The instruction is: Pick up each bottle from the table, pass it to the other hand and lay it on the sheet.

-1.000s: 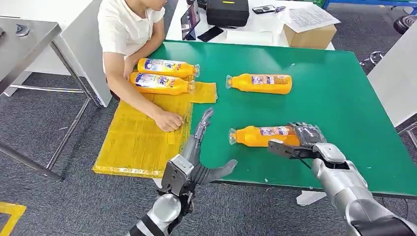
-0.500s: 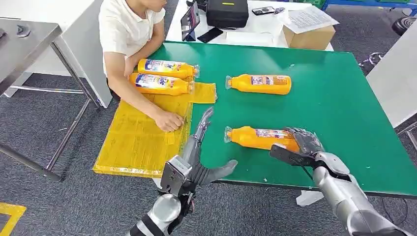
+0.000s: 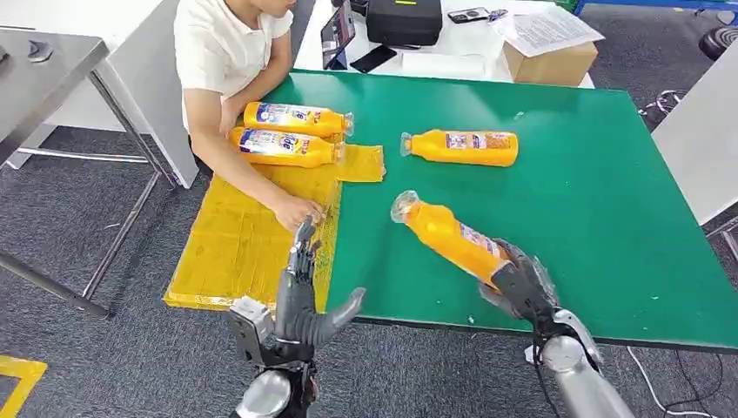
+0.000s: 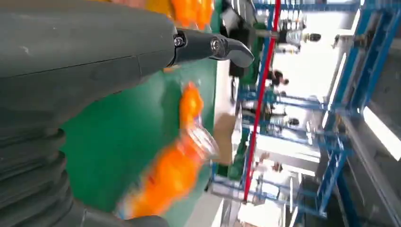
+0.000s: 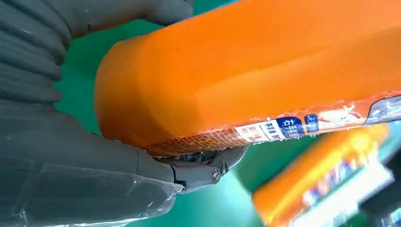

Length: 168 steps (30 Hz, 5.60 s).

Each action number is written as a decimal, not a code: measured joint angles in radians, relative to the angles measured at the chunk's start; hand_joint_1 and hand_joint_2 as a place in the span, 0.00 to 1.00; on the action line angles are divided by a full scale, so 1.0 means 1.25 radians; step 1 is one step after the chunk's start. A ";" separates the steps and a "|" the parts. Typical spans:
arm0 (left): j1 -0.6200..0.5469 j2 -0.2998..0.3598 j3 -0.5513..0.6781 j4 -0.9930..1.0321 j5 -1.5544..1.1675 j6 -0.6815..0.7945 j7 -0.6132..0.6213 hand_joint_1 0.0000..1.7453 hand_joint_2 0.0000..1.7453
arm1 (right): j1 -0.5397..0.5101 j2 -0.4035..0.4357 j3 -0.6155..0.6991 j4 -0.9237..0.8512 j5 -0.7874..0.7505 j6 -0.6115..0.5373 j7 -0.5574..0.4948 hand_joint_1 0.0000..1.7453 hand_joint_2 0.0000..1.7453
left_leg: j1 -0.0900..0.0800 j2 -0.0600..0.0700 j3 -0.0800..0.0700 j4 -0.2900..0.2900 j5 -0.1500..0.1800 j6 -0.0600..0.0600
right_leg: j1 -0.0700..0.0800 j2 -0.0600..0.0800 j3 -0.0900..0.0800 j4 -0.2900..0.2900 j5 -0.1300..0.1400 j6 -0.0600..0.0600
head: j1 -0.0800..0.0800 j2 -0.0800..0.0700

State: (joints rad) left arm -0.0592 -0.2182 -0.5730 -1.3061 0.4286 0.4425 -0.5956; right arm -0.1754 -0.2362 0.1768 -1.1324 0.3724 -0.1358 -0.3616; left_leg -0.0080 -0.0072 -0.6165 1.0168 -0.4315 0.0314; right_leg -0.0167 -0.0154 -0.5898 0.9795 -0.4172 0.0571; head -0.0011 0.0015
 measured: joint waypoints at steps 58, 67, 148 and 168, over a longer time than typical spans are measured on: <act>-0.075 -0.011 0.011 0.039 0.197 -0.194 0.167 1.00 1.00 | 0.009 0.165 0.298 -0.092 -0.062 0.074 -0.045 0.00 0.00 | 0.000 0.002 -0.001 0.000 0.000 0.000 | 0.000 0.001 -0.002 0.000 0.000 0.000 | 0.000 0.000; -0.064 -0.012 0.045 0.013 0.252 -0.229 0.168 1.00 1.00 | 0.020 0.174 0.324 -0.101 -0.086 0.082 -0.097 0.00 0.00 | 0.000 0.002 -0.001 0.000 0.000 0.000 | 0.000 0.001 -0.002 0.000 0.000 0.000 | 0.000 0.000; -0.392 -0.031 0.081 0.417 -0.821 -0.119 0.242 0.00 1.00 | 0.139 0.443 -0.157 -0.540 0.217 -0.450 -0.269 0.00 0.00 | 0.000 0.002 -0.001 0.000 0.001 -0.001 | 0.000 0.001 -0.003 0.001 0.001 0.000 | 0.000 0.000; -0.136 0.014 -0.043 -0.037 -0.460 -0.087 0.129 0.00 1.00 | 0.186 0.361 -0.223 -0.375 0.510 -0.450 -0.265 0.00 1.00 | 0.000 0.001 -0.001 0.000 0.000 -0.002 | 0.000 0.001 -0.003 0.000 0.000 0.000 | 0.000 0.000</act>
State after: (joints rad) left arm -0.2292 -0.2003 -0.6267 -1.3518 -0.1470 0.3342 -0.4347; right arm 0.0574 0.2153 -0.1016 -1.6006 1.0105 -0.6981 -0.6924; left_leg -0.0080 -0.0061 -0.6178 1.0167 -0.4314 0.0294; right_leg -0.0169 -0.0143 -0.5935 0.9795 -0.4176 0.0568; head -0.0007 0.0015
